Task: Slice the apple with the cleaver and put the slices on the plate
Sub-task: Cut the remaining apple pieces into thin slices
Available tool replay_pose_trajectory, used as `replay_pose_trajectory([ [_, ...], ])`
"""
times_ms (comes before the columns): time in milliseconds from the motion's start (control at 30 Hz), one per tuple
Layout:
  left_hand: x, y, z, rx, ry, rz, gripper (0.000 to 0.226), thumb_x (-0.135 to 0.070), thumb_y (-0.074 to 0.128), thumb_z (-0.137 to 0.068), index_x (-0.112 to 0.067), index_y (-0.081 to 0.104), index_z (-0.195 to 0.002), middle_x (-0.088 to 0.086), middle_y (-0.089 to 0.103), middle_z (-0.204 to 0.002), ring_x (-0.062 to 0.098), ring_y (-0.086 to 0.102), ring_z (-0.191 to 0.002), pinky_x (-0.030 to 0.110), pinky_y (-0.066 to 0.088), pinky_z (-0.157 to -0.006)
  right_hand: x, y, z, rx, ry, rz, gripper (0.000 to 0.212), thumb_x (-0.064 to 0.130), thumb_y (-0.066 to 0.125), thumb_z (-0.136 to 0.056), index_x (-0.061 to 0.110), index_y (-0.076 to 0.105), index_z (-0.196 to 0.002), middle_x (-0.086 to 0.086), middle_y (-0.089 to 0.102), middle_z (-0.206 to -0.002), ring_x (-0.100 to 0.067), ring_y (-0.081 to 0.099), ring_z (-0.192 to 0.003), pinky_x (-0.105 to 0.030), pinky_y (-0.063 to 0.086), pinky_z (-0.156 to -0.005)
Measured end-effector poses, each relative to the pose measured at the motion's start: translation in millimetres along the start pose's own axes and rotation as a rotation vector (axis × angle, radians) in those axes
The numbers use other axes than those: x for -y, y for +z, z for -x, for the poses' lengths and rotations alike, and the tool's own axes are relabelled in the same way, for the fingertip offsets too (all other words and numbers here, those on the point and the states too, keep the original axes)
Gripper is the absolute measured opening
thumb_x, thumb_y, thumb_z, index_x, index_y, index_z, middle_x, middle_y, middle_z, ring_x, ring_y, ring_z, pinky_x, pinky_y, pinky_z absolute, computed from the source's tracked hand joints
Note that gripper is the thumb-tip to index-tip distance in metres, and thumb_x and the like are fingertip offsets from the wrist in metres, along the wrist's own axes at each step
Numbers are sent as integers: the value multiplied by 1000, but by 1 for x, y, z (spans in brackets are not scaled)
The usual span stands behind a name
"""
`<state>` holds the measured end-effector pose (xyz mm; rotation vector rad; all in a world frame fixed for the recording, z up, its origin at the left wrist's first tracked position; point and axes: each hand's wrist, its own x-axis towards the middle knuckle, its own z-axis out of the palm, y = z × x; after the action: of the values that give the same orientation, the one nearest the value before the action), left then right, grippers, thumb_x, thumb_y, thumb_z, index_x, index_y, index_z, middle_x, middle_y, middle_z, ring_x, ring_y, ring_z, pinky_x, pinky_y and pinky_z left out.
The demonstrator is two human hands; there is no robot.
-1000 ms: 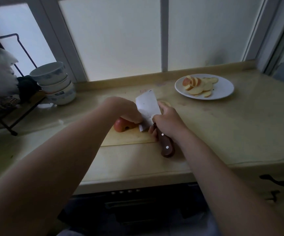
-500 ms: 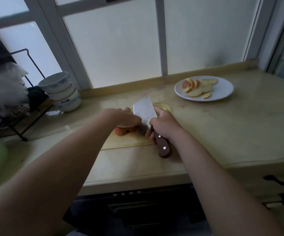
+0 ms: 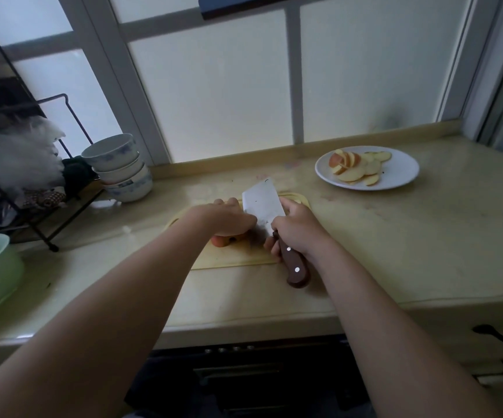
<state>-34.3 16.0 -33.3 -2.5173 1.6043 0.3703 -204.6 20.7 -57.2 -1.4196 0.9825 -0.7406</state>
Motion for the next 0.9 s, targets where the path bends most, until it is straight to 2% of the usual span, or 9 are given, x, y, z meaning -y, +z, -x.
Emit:
replay_pose_trajectory([
  [100, 1, 1, -3, 6, -3, 14, 67, -64, 38, -88, -19, 36, -137, 8, 40, -122, 25, 50, -88, 43, 36, -83, 0, -1, 0, 3, 1, -3, 56, -6, 31, -89, 34, 58, -118, -23, 67, -74, -22, 57, -43, -30, 50, -44],
  [233, 1, 1, -5, 4, -3, 6, 69, -65, 39, -87, -20, 35, -140, 10, 41, -135, 28, 48, -99, 44, 37, -87, 1, -1, 1, 1, -12, 9, 56, -6, 31, -90, 32, 58, -119, -24, 68, -77, -21, 58, -43, -28, 50, -43],
  [333, 1, 2, -6, 4, -9, 19, 65, -66, 42, -84, -21, 37, -132, 8, 41, -127, 22, 53, -87, 45, 40, -90, 2, -1, 3, 6, -7, 2, 56, -6, 30, -90, 37, 56, -113, -27, 70, -84, -23, 59, -48, -30, 52, -46],
  [400, 1, 2, -6, 0, -10, 21, 67, -66, 41, -84, -22, 37, -134, 7, 40, -126, 24, 52, -91, 47, 41, -95, 3, -1, 4, 6, 0, -1, 55, -6, 31, -90, 40, 54, -110, -30, 72, -89, -24, 60, -52, -32, 53, -47],
  [467, 1, 3, -7, -5, 0, 13, 69, -65, 36, -87, -20, 35, -139, 11, 40, -134, 28, 48, -101, 48, 39, -100, 2, -1, 4, 4, -4, -1, 56, -6, 31, -90, 39, 54, -115, -28, 71, -83, -24, 60, -51, -31, 52, -46],
  [600, 1, 5, -5, -34, 37, 0, 68, -63, 33, -92, -16, 35, -141, 13, 41, -139, 29, 44, -105, 45, 38, -92, 2, -1, 3, -1, -2, 4, 60, -7, 31, -91, 41, 52, -120, -23, 69, -79, -21, 59, -47, -29, 50, -44],
  [733, 2, 5, -2, -44, 135, -13, 60, -55, 38, -94, -13, 39, -137, 16, 42, -140, 34, 40, -128, 46, 37, -98, 2, 0, 3, -8, 14, -17, 63, -7, 30, -90, 43, 49, -124, -24, 69, -77, -22, 58, -48, -31, 52, -46],
  [800, 4, 5, -1, -51, 163, -24, 59, -55, 38, -94, -13, 39, -136, 16, 41, -139, 34, 39, -129, 46, 37, -97, 2, 0, 3, -10, 16, -17, 64, -7, 30, -90, 43, 49, -126, -25, 68, -77, -21, 58, -48, -32, 52, -47],
  [900, 5, 6, -2, -62, 185, -26, 59, -55, 38, -94, -12, 40, -135, 17, 42, -137, 34, 40, -128, 43, 35, -93, 0, 0, 2, -23, 23, -21, 71, -6, 31, -90, 38, 49, -144, -24, 67, -76, -21, 58, -47, -32, 52, -47],
])
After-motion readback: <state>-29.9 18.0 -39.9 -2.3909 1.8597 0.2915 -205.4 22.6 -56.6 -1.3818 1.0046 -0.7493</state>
